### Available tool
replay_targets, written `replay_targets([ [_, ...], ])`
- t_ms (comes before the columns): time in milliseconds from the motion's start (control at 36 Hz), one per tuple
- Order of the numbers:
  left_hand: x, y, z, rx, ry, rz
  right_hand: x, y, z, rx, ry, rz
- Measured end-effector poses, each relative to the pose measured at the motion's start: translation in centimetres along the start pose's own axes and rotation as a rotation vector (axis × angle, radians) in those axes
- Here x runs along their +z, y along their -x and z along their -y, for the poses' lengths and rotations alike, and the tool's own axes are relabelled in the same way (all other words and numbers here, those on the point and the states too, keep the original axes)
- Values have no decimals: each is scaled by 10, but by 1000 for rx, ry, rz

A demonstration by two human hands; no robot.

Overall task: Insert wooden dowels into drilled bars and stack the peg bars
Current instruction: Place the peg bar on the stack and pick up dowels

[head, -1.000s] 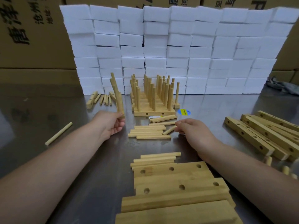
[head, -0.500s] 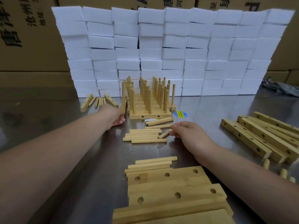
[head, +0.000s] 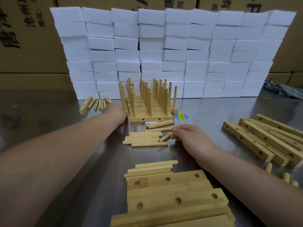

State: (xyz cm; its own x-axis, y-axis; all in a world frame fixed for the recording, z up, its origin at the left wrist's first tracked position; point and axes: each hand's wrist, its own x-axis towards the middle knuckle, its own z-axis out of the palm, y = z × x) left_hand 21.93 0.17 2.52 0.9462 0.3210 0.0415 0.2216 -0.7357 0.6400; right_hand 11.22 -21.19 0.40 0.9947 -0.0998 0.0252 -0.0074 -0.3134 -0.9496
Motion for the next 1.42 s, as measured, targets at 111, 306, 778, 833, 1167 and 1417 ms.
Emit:
replay_targets([
  [111, 3, -6, 8, 124, -100, -44, 1, 0, 0, 3, 4, 3],
  [306, 1, -14, 14, 171, -306, -67, 1, 1, 0, -2, 19, 8],
  [778, 12, -16, 18, 248, -257, -29, 0, 2, 1, -15, 30, 26],
  [833, 12, -12, 14, 197, -198, -16, 0, 2, 1, -14, 29, 27],
  [1167, 3, 71, -5, 354, 75, 13, -2, 5, 15, -26, -18, 35],
  [1417, 9, 103, -1, 603, -303, 268, -20, 4, 35, -172, 59, -16],
])
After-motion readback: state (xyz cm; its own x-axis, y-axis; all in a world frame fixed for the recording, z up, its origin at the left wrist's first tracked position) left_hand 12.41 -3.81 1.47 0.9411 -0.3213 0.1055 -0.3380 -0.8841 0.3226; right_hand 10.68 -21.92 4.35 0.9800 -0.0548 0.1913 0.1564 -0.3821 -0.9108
